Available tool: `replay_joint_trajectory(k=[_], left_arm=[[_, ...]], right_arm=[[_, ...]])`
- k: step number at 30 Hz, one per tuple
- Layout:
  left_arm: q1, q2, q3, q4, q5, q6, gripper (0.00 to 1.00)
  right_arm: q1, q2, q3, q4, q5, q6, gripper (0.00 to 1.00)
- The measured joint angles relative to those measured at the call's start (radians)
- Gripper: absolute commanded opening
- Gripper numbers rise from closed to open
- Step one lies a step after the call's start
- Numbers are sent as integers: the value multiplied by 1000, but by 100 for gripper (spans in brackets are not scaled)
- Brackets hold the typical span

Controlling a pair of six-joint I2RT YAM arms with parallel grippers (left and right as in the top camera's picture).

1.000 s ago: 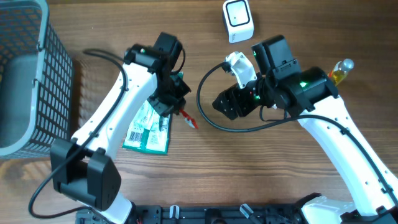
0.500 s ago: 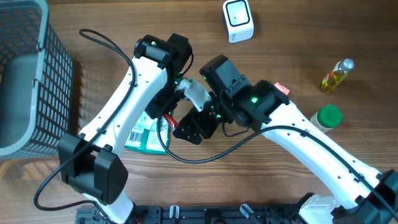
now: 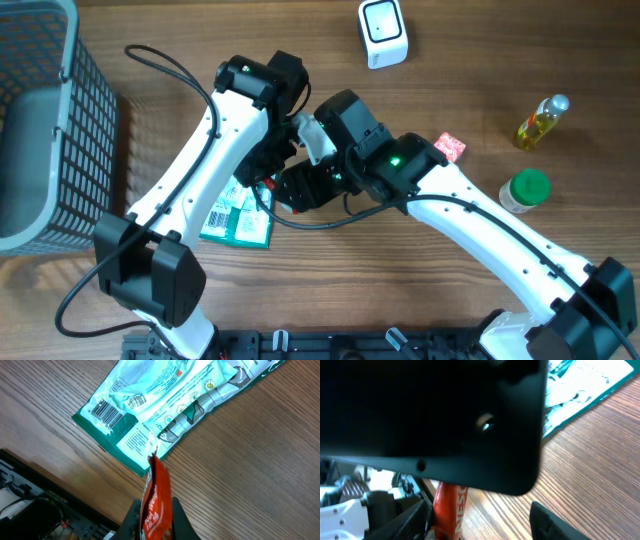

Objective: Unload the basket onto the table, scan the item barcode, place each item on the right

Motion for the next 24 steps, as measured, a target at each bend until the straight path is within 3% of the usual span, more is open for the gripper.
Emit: replay_joint_trajectory(k=[2, 11, 14, 24], left_arm=[[0, 0, 0, 7, 0, 0, 4], [0, 0, 0, 31, 0, -22, 4], [0, 0, 0, 31, 0, -22, 4], [0, 0, 0, 29, 0, -22, 4]], right_arm=[[0, 0, 0, 5, 16, 48, 52], [0, 11, -1, -14, 7, 108, 54], [0, 11, -1, -27, -2, 114, 65], [0, 11, -1, -65, -2, 125, 68]])
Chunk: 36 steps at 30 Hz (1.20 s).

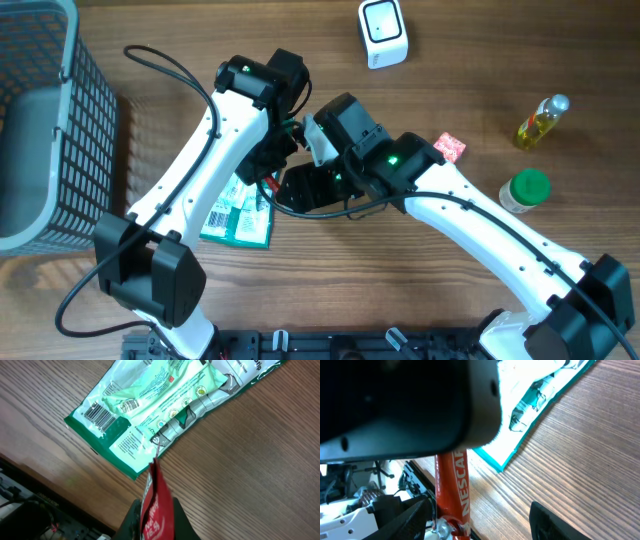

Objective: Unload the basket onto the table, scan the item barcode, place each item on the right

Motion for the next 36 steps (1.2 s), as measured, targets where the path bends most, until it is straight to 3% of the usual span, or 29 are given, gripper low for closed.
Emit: replay_joint_trajectory(k=[3, 7, 15, 18, 20, 21, 22, 23, 24, 25, 28, 32, 36], left_arm=[[0, 0, 0, -5, 0, 0, 4], [0, 0, 0, -7, 0, 0, 4], [1, 0, 0, 6, -5, -3, 4], [3, 0, 0, 60, -28, -3, 6], [17, 0, 0, 108, -45, -5, 19], [27, 0, 0, 135, -52, -10, 31], [49, 0, 0, 182, -71, -11, 36], [74, 1, 0, 211, -87, -13, 54], [106, 1, 0, 249, -103, -13, 83], [137, 1, 0, 264, -116, -14, 100], [208, 1, 0, 275, -139, -19, 100], [219, 1, 0, 274, -146, -18, 100], [219, 1, 0, 275, -146, -18, 100]], right_arm=[[0, 0, 0, -23, 47, 70, 86], [-3, 2, -1, 3, 109, 135, 96], [-134, 2, -1, 23, 192, 151, 100], [-204, 2, -1, 0, 209, 83, 99], [-205, 2, -1, -15, 211, -9, 88], [-199, 5, -1, -16, 211, -59, 84], [-190, 15, -1, -14, 211, -112, 82], [-182, 34, -1, -3, 211, -158, 80], [-174, 55, -1, 16, 211, -193, 80], [-169, 80, -1, 39, 212, -245, 80], [-164, 198, -2, 158, 221, -357, 80], [-164, 326, -3, 298, 244, -440, 57], [-164, 401, -3, 357, 248, -456, 48]])
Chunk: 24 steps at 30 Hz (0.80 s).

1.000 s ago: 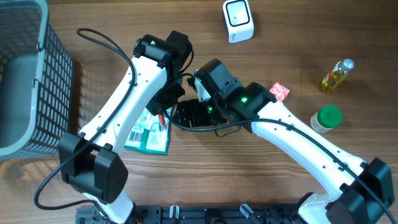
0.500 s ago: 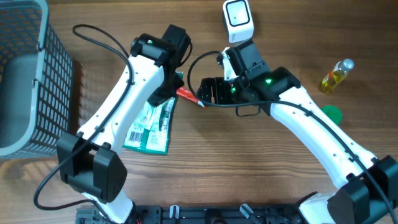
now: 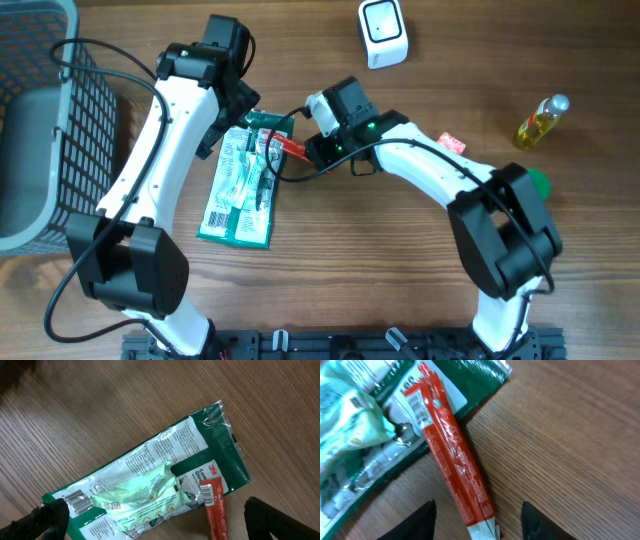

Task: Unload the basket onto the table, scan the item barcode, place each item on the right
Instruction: 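Set the sachet down on the table with the right gripper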

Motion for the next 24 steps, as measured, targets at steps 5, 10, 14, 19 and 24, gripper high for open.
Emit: replay_joint_trajectory(k=[5, 10, 14, 19, 24], left_arm=[[0, 0, 0, 0, 0, 0, 100], [0, 0, 0, 0, 0, 0, 100], [0, 0, 0, 0, 0, 0, 100], [0, 0, 0, 0, 0, 0, 100], [0, 0, 0, 0, 0, 0, 100]], right_arm=[[0, 50, 0, -11, 0, -2, 42], [0, 50, 0, -5, 27, 2, 42], [0, 50, 0, -29, 75, 3, 38], [-1, 50, 10, -138, 200, 69, 38], [-13, 32, 31, -480, 190, 210, 55]])
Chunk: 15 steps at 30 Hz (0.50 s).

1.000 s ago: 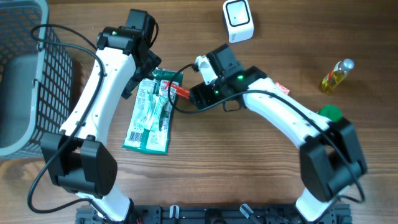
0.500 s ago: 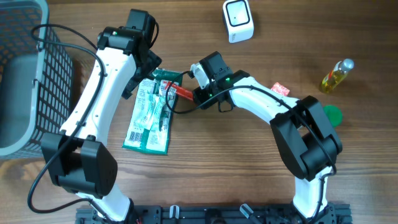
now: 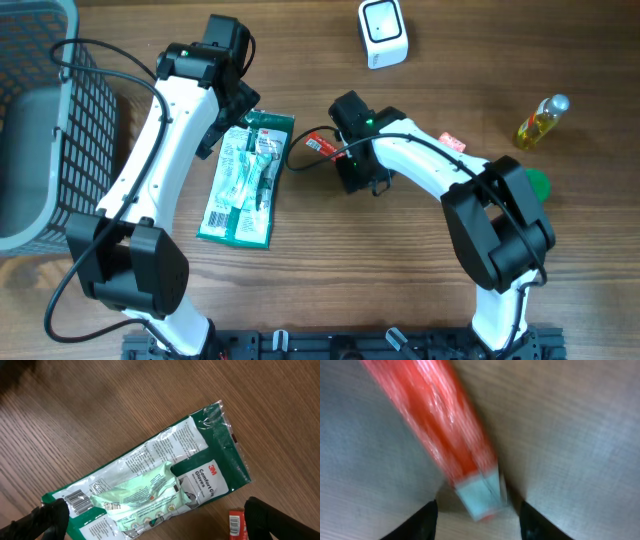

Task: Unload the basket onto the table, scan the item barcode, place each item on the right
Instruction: 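Set the sachet down on the table with the right gripper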

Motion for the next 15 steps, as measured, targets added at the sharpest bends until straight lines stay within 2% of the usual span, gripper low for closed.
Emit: replay_joint_trajectory(k=[3, 6, 7, 8, 15], left_arm=[[0, 0, 0, 0, 0, 0, 100], [0, 0, 0, 0, 0, 0, 100], [0, 0, 0, 0, 0, 0, 100], [0, 0, 0, 0, 0, 0, 100], [0, 0, 0, 0, 0, 0, 100]], right_arm=[[0, 0, 0, -92, -42, 13, 56], [-14, -1, 53, -115, -57, -5, 59], [-23, -2, 78, -89, -58, -21, 39], [-32, -7, 95, -55, -58, -34, 30], [-61, -13, 98, 67, -61, -78, 29]])
